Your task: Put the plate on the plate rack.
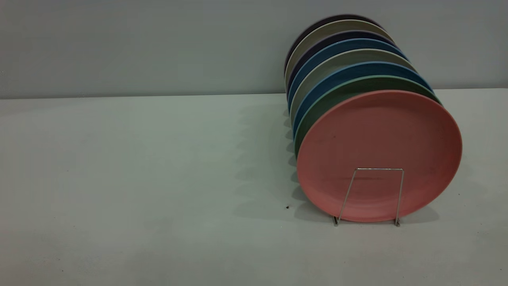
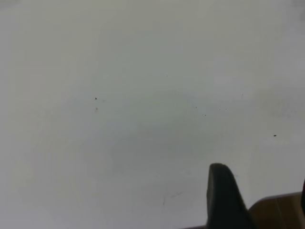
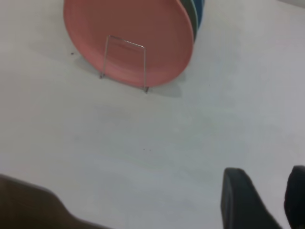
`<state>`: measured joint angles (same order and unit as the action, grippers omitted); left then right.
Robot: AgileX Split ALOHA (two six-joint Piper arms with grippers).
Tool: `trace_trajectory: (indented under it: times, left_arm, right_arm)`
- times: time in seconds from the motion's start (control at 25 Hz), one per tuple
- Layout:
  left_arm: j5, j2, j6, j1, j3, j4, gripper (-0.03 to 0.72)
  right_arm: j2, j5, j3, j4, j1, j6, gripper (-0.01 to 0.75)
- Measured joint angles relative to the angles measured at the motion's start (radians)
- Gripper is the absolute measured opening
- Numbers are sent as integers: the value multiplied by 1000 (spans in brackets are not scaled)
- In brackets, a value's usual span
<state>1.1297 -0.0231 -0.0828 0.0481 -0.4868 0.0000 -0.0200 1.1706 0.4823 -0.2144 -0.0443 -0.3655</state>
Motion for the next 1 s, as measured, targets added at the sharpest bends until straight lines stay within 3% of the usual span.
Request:
trace_trajectory:
  times: [0.36,1.0]
  left_arm:
    - [0,0,0,0,0,0,427]
    - [0,0,-1,0,0,0,427]
  right_arm:
    - [0,-18,-1,52,0,121,243]
    - [0,-21,-2,59,0,127,243]
